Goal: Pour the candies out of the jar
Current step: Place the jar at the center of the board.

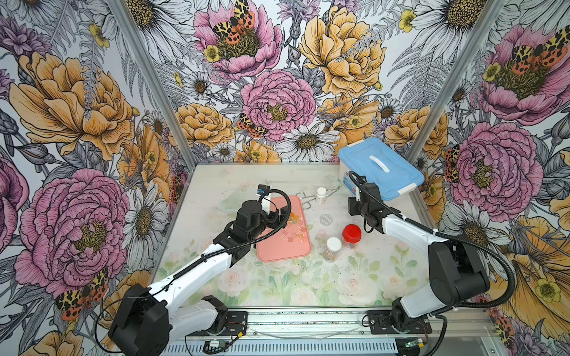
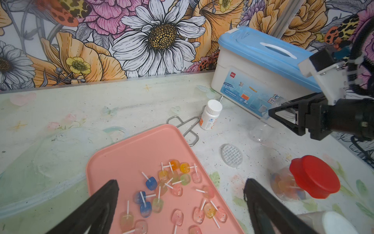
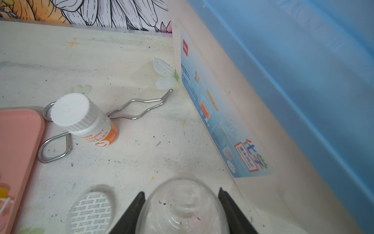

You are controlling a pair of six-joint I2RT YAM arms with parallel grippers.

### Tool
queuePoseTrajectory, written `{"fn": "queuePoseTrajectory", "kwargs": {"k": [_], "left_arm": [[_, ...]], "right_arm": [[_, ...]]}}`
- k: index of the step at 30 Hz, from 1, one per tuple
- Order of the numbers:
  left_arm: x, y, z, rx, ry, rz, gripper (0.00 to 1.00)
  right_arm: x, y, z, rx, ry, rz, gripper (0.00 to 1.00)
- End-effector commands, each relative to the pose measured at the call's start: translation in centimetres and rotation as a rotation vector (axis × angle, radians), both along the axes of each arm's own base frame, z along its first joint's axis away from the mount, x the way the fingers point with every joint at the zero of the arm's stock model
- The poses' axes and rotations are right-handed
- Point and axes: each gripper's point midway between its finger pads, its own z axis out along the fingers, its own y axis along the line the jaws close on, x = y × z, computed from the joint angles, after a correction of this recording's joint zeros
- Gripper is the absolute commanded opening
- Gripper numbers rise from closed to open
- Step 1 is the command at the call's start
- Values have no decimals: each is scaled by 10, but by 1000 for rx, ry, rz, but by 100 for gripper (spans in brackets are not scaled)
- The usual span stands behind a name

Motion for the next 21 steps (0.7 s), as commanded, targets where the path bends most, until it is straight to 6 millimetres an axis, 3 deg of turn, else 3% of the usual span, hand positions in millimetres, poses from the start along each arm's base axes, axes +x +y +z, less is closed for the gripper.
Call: {"fn": "queuePoseTrajectory", "kwargs": {"k": [1, 5, 14, 21], "left_arm": [[5, -3, 14, -18, -34, 25, 99], [2, -6, 12, -2, -34, 12, 99], [4, -7, 10, 0, -34, 12, 99], [4, -4, 9, -8, -32, 28, 99]], "right_arm": [[17, 7, 21, -24, -115, 0, 44], [18, 10, 15, -8, -107, -2, 45], [14, 15, 14, 24, -75, 16, 66], [6, 18, 34, 51, -94, 31, 77]]}}
